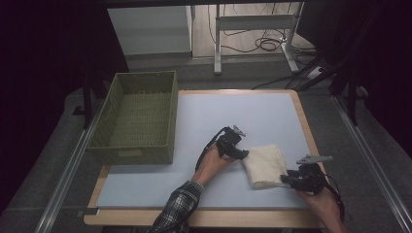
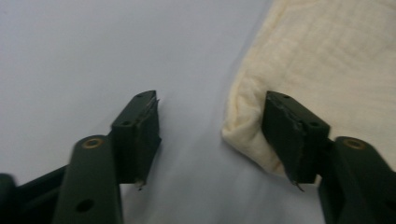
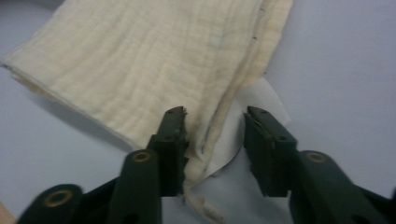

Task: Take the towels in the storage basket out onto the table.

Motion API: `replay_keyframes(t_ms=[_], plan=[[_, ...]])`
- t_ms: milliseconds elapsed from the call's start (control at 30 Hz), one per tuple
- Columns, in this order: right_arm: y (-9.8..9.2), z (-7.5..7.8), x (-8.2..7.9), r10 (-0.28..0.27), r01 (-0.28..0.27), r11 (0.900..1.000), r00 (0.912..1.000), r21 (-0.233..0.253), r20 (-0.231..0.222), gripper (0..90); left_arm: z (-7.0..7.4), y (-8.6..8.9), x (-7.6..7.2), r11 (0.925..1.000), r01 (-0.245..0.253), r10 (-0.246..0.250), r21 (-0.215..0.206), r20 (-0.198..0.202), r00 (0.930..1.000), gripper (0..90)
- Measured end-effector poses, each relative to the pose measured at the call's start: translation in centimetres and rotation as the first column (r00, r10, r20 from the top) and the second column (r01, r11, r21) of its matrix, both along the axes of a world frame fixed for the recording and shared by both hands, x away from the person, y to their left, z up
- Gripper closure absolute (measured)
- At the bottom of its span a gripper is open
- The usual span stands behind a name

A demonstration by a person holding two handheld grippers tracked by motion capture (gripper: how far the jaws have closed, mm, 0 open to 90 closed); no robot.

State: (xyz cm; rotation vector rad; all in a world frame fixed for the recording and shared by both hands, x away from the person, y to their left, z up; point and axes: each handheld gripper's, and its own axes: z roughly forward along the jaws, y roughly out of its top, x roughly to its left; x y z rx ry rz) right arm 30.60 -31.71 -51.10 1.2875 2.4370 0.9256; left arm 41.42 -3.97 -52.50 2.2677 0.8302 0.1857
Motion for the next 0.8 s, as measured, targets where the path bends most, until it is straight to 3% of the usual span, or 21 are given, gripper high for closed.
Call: replay_keyframes(t_ms=[67, 133, 200, 233, 333, 533, 800], plan=[[0.0, 0.0, 0.0, 0.009, -0.008, 1.000, 0.9997, 0.027, -0.023, 76.8, 0.1, -0.1, -0.1, 1.0000, 0.008, -0.008, 0.001, -0.012, 0.9999, 47.5], [-0.2, -0.2, 0.1, 0.016, -0.013, 0.998, 0.9990, 0.064, -0.042, 79.9, 0.2, -0.1, -0.3, 0.9996, 0.023, -0.023, -0.015, -0.029, 0.9993, 58.9], [-0.5, -0.2, 0.2, 0.017, -0.012, 0.996, 0.9985, 0.088, -0.052, 81.2, 0.2, 0.0, -0.1, 0.9961, 0.075, -0.078, -0.047, -0.074, 0.9942, 75.8], [-0.6, -0.3, 0.2, 0.017, -0.012, 0.995, 0.9984, 0.097, -0.054, 81.5, 0.1, 0.0, -0.1, 0.9958, 0.067, -0.072, -0.063, -0.085, 0.9938, 80.7], [-0.8, -0.2, 0.3, 0.018, -0.009, 0.991, 0.9975, 0.130, -0.068, 82.1, 0.4, 0.3, -0.1, 0.9958, 0.070, -0.074, -0.059, -0.064, 0.9952, 83.7], [-0.7, 0.9, 0.2, 0.047, -0.037, 0.981, 0.9976, 0.189, -0.051, 82.1, 2.1, 1.3, 0.0, 0.9959, 0.058, -0.059, -0.069, -0.014, 0.9982, 83.7], [0.7, 2.1, 0.2, 0.092, -0.085, 0.974, 0.9955, 0.208, -0.024, 82.0, 3.8, 2.8, -0.1, 0.9978, 0.044, -0.043, -0.049, 0.024, 0.9988, 83.4]])
